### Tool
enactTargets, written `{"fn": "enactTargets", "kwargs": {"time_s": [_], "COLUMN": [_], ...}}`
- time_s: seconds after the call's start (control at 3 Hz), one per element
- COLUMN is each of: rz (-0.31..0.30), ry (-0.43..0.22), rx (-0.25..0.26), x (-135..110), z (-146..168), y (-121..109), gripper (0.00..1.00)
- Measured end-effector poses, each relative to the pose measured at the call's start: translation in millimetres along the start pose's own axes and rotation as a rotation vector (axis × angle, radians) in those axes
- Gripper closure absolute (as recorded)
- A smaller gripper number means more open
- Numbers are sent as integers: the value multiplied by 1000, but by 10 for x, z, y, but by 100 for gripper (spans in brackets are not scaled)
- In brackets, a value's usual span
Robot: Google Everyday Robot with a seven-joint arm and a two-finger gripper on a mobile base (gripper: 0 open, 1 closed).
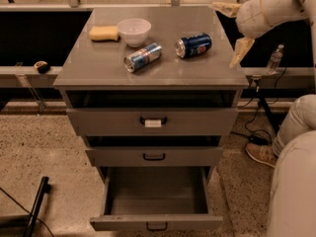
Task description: Pick pepsi can from bottom drawer and place on counter
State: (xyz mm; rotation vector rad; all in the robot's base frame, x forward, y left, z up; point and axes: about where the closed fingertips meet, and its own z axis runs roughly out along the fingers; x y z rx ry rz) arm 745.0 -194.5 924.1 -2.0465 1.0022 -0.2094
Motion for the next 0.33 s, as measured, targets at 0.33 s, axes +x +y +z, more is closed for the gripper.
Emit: {"fn": "enactTargets", "kwargs": {"time_s": [0.33], "rz": [43], "ry": [52], "rx": [-14], "x": [108], "z": [-289], "y": [26], "gripper": [0]}}
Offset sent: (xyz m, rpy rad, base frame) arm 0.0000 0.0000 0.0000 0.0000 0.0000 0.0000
